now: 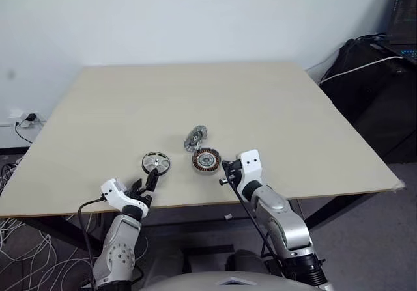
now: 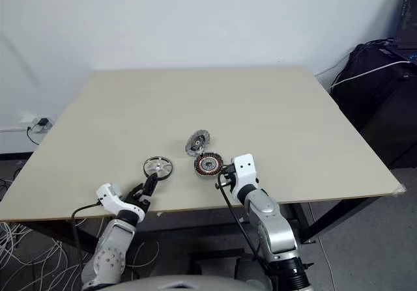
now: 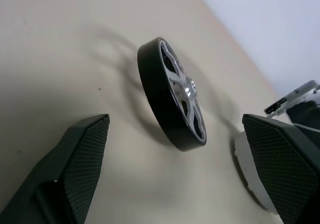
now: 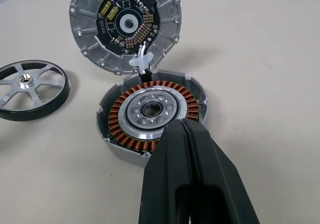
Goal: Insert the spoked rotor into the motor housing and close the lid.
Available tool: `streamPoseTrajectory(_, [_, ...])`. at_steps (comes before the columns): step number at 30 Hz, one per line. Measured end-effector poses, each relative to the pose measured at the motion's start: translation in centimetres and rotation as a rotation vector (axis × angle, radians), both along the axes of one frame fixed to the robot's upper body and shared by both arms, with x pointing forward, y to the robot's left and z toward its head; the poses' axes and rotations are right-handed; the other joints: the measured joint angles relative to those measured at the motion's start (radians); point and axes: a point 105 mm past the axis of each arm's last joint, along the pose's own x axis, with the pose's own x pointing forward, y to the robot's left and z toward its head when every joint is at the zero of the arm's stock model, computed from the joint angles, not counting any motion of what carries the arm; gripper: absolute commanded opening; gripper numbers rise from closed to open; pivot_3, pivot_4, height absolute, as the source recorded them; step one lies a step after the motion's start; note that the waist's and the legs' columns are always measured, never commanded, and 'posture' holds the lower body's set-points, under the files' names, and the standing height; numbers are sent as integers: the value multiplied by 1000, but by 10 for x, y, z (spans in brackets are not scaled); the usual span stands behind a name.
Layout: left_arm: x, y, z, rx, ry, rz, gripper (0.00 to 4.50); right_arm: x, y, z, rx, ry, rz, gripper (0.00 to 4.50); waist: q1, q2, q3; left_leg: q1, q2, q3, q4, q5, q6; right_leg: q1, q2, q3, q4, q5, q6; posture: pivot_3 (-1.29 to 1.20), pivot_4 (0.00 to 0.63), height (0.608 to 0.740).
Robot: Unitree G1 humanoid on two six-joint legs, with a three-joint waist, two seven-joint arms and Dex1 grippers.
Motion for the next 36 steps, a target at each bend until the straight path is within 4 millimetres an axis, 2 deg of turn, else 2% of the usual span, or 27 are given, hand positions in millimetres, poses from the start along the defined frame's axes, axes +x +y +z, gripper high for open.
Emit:
streamPoseTrajectory(11, [6,-4,2,-197,-86,-68,4500,-1,0,-1,0,3,0,32,24,2,0,-1,0,-4,0,0,-1,2,-2,-6,0,1,-1,0,0,740])
streamPoseTrajectory(30, [14,-13,7,-236,-86,-98,4500,-4,1,-4,4,17,-2,32,48,3,4,-5,-1,-7,0,1,-1,2,-5,-12,-2,1,-1,0,0,740])
streamPoseTrajectory(33, [17,-24,12,-248,-108,-149,4500,-5,1,-5,6,21,-1,32,39,2,4,-5,-1,-7,0,1,-1,1,-2,-10,-4,0,-1,0,0,740])
streamPoseTrajectory(36, [17,-27,13,-248,-109,-160,4500,-5,0,-6,3,25,-8,32,22,0,5,-5,-1,-8,0,1,-1,0,0,-7,-5,-1,-2,0,0,740])
